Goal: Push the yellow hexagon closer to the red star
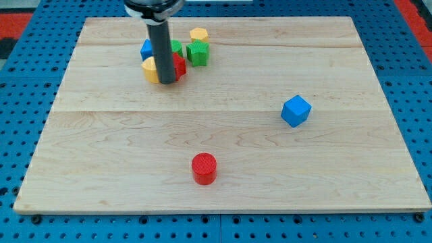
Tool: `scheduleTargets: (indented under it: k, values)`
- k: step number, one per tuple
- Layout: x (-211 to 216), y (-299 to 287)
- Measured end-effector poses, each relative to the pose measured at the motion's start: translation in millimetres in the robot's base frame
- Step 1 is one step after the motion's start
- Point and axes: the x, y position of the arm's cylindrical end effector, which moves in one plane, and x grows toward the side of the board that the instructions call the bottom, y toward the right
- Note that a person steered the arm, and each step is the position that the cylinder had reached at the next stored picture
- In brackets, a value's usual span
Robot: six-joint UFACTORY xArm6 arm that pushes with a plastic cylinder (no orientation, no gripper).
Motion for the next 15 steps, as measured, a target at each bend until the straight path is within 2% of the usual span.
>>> scheduleTargets:
  k: [2,3,4,5,6,7,8,9,11,12,13,14,15]
  values:
    - [-10.5,-28.2]
    - [-3.0,-28.2]
    - [23.7,-27.5]
    - [30.6,3.9]
    - [24.6,96.9]
    - [-52.4,141.5]
    - [-140.6,150.2]
    - [-175.6,132.8]
    - [-170.5,21.6]
    - [-123.5,62.7]
    - [-115.8,125.9]
    - [-113.0,161.9]
    - [-123.9,149.5]
